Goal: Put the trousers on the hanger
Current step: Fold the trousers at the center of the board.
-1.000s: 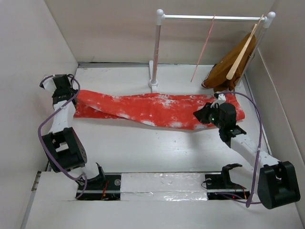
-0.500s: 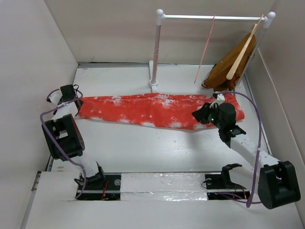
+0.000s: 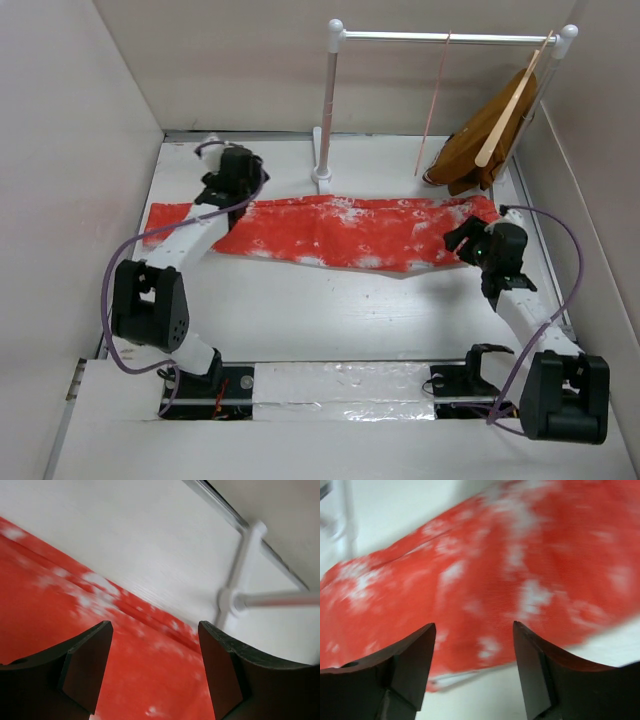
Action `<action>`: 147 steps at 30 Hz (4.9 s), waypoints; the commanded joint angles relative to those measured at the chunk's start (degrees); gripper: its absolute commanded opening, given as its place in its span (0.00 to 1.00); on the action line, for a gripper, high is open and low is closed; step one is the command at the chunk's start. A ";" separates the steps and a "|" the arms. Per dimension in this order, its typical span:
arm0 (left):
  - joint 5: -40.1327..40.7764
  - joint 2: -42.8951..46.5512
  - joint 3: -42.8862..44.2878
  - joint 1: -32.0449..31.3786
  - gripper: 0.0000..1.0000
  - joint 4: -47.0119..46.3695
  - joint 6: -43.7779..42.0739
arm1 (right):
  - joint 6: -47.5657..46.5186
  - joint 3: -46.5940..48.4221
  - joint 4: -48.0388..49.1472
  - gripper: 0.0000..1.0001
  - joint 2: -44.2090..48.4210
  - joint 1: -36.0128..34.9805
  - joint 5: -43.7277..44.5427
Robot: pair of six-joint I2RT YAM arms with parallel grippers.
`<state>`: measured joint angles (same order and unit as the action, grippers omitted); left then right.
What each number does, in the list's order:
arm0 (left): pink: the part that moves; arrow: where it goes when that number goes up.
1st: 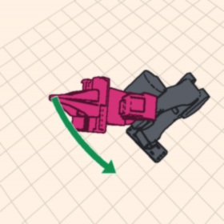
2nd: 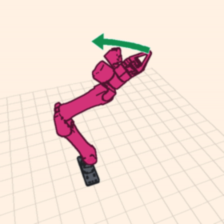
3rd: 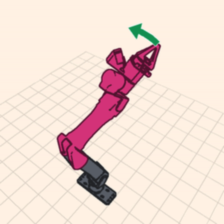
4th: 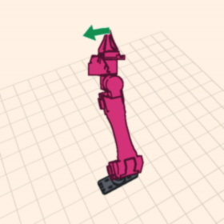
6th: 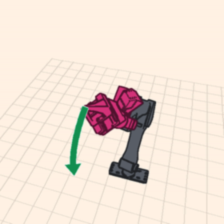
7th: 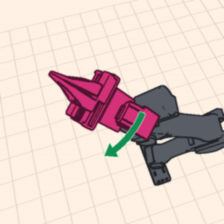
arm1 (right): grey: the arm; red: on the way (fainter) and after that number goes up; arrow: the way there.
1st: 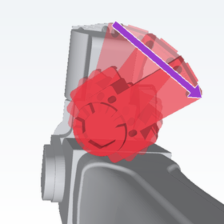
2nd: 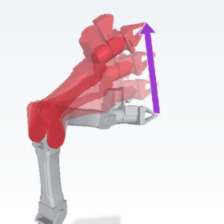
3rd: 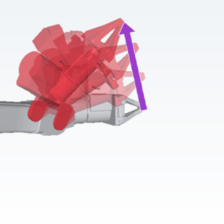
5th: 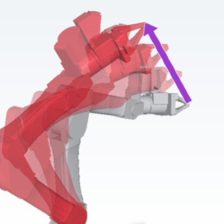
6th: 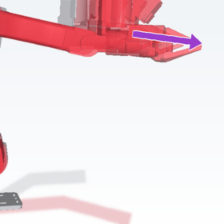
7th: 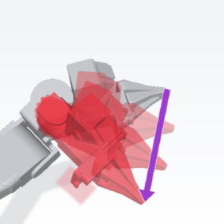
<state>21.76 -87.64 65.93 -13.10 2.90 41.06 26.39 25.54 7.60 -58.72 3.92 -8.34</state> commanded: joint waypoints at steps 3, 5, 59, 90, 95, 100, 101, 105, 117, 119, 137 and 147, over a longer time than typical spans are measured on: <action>2.50 -4.82 -0.80 -8.33 0.67 -4.56 2.36 | 2.43 -3.83 -1.97 0.84 4.84 8.37 8.07; 1.63 -6.93 -1.33 -8.87 0.67 -5.35 3.50 | 3.92 -3.74 -1.27 0.91 3.45 12.50 7.55; 3.11 8.99 -37.72 -36.35 0.35 -24.43 9.47 | 0.86 32.63 -30.34 0.00 26.72 -46.99 27.84; 5.57 43.38 -36.66 -33.84 0.50 -7.66 11.24 | -9.86 56.98 -14.20 0.00 -10.86 -52.16 22.05; 9.16 61.85 -34.92 -28.12 0.50 5.70 10.36 | -11.80 68.37 -8.92 0.00 -29.14 -59.72 21.96; 17.25 67.93 -26.32 -27.41 0.49 16.77 8.87 | -12.77 84.29 -10.66 0.18 -55.11 -65.18 19.69; 19.27 68.73 -25.25 -27.41 0.49 17.49 8.34 | -11.46 89.11 -13.80 0.29 -58.15 -65.88 19.24; 20.69 71.11 -23.83 -27.41 0.49 19.43 7.28 | -9.79 82.80 -12.88 0.80 -59.33 -66.59 19.76; 10.07 52.95 -37.63 -27.41 0.59 -2.44 7.81 | -4.78 33.99 -1.53 0.00 -25.41 -61.67 21.61; 9.01 42.53 -36.41 -27.41 0.60 -7.45 7.55 | -3.81 27.75 -0.57 0.00 -19.78 -61.15 22.49; -9.37 33.89 -53.01 -0.26 0.60 -23.04 19.41 | 7.36 -3.74 6.99 0.00 -14.32 -47.87 22.05; -11.90 55.37 -52.49 -1.30 0.44 -14.14 16.87 | -4.50 11.09 -17.25 0.19 6.40 -44.09 17.03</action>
<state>12.36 -36.40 11.84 -13.80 -12.43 60.20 27.68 27.68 -2.28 -59.37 -40.27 8.73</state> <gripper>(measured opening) 0.460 0.164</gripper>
